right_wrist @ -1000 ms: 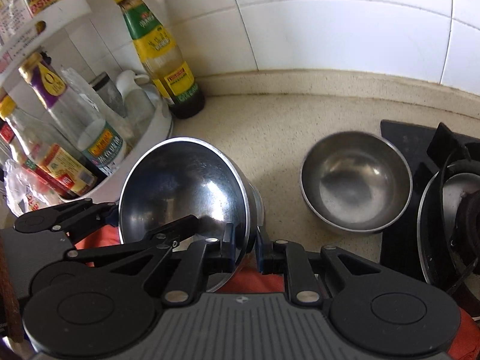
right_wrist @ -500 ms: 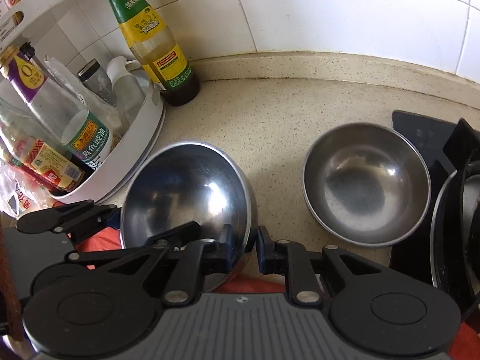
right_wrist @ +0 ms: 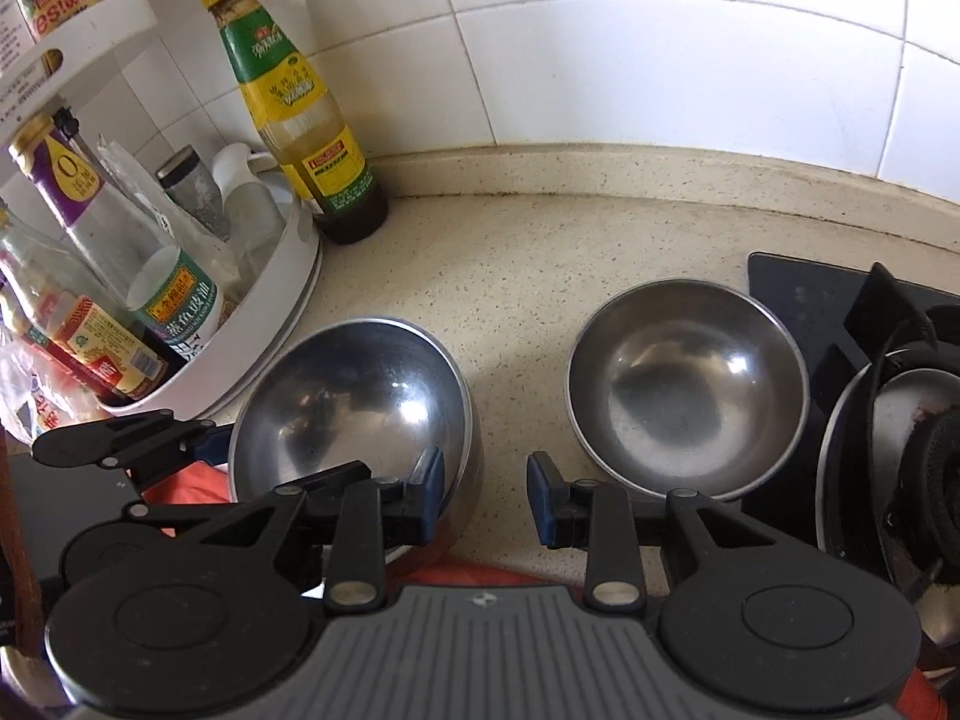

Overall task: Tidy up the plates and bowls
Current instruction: 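Carry the held steel bowl over the other steel bowl and lower it in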

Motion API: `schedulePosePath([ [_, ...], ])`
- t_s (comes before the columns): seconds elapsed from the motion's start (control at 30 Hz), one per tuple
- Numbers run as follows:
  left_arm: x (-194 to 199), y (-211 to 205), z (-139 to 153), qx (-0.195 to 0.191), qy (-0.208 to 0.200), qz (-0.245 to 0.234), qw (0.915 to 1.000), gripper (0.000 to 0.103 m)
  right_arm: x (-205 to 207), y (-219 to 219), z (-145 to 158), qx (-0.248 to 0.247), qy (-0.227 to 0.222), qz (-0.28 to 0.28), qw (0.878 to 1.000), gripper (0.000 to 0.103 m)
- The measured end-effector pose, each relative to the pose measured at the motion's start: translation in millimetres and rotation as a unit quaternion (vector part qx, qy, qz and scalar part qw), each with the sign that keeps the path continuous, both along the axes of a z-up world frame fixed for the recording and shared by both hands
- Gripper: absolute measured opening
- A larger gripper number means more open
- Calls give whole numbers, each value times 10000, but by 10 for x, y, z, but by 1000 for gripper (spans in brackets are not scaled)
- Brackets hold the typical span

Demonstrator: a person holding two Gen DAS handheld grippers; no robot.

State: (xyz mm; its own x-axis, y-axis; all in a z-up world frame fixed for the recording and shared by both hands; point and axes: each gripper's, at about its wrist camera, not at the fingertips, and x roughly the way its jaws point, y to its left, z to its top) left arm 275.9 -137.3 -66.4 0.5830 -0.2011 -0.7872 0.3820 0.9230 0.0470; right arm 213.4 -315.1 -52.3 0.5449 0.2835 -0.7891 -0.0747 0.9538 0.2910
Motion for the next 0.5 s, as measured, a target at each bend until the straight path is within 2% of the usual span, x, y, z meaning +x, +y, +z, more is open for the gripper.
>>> schedulePosePath([
  [0.1, -36, 67, 91, 168, -315, 118, 9993, 78, -88, -29, 81, -8, -141, -65, 9999, 30],
  [0.23, 41, 164, 183, 79, -310, 319, 9990, 78, -172, -142, 162, 7, -280, -259, 9993, 30],
  [0.37, 107, 64, 318, -171, -293, 136, 9993, 78, -224, -371, 182, -39, -329, -630, 9975, 30],
  [0.5, 229, -209, 395, -373, -205, -223, 9988, 80, -225, -640, 95, -44, -170, -1042, 9944, 31],
])
